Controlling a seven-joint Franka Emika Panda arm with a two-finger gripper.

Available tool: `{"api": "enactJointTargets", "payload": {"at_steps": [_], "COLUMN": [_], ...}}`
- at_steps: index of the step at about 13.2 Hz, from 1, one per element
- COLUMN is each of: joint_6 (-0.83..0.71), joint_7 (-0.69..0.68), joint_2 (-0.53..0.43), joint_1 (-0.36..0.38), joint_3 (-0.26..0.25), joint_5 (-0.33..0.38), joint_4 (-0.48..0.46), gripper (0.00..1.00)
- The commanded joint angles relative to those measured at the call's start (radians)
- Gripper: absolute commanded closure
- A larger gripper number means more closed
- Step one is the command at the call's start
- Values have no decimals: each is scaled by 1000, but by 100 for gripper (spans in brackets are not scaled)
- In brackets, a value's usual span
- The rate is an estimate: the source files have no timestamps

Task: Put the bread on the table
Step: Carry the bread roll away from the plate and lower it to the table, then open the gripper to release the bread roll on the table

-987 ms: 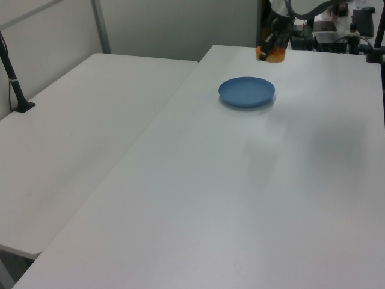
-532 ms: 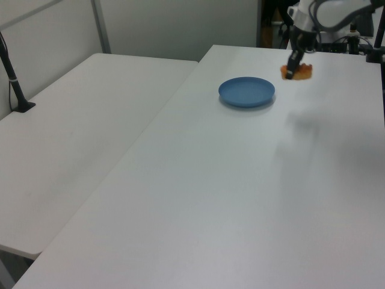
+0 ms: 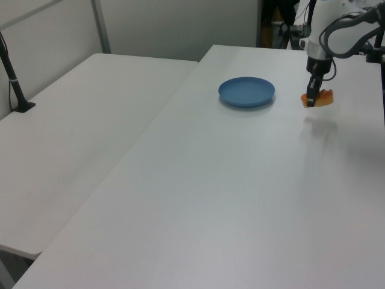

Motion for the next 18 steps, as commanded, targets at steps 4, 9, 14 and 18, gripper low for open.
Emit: {"api": "enactJointTargets", "payload": {"at_steps": [4, 9, 14, 18], "joint_6": [-33, -104, -134, -219], "joint_7": [-15, -15, -13, -9], "joint_2": [19, 20, 27, 16], "joint_1": [-12, -25, -33, -30], "joint_3": [-5, -5, -6, -5], "joint_5": [-31, -93, -101, -101], "joint_4": [-45, -42, -33, 56], "gripper": [64, 46, 0, 0]}}
